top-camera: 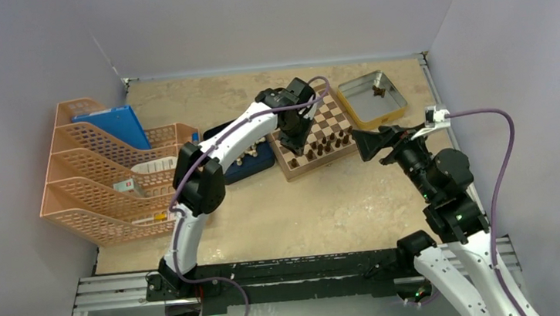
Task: Set up the chess pieces on the board
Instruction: Place the chess piece on the chessboard.
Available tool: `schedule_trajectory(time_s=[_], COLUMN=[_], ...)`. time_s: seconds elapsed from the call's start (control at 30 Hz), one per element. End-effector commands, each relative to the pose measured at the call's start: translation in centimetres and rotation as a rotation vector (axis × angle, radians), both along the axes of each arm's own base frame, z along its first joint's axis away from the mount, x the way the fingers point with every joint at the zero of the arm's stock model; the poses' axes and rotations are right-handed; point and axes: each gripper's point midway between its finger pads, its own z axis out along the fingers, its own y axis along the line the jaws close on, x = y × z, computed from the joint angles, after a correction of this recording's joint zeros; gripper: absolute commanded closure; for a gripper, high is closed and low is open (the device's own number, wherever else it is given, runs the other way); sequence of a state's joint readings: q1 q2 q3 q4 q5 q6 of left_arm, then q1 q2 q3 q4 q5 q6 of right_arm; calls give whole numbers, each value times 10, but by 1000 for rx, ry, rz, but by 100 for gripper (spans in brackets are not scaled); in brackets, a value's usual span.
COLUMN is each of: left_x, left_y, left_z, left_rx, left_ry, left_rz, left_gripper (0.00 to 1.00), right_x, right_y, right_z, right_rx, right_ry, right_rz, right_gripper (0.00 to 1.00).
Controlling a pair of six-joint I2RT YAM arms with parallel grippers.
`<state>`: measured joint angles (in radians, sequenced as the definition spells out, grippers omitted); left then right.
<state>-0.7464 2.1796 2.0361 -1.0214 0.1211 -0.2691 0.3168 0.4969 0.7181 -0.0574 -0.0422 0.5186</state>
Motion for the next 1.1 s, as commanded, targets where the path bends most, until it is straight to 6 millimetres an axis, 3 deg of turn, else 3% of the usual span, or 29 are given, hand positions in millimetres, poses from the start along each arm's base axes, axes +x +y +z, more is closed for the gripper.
schedule_trajectory(time_s=[0.0, 0.67, 1.07], left_x=[12, 18, 15], left_y=[-3, -12, -14], left_z=[10, -17, -25], left_rx=[9, 30, 33], left_ry=[-42, -6, 24], left_rz=[-15, -36, -44], left_gripper=[98, 91, 88], right_x=[-6, -13, -12], right_y=[-6, -16, -17], right_z=[33, 44, 40], right_rx=[15, 17, 13], right_ry=[-93, -132, -129], right_rz=[-20, -59, -66], right_gripper=[2, 2, 2])
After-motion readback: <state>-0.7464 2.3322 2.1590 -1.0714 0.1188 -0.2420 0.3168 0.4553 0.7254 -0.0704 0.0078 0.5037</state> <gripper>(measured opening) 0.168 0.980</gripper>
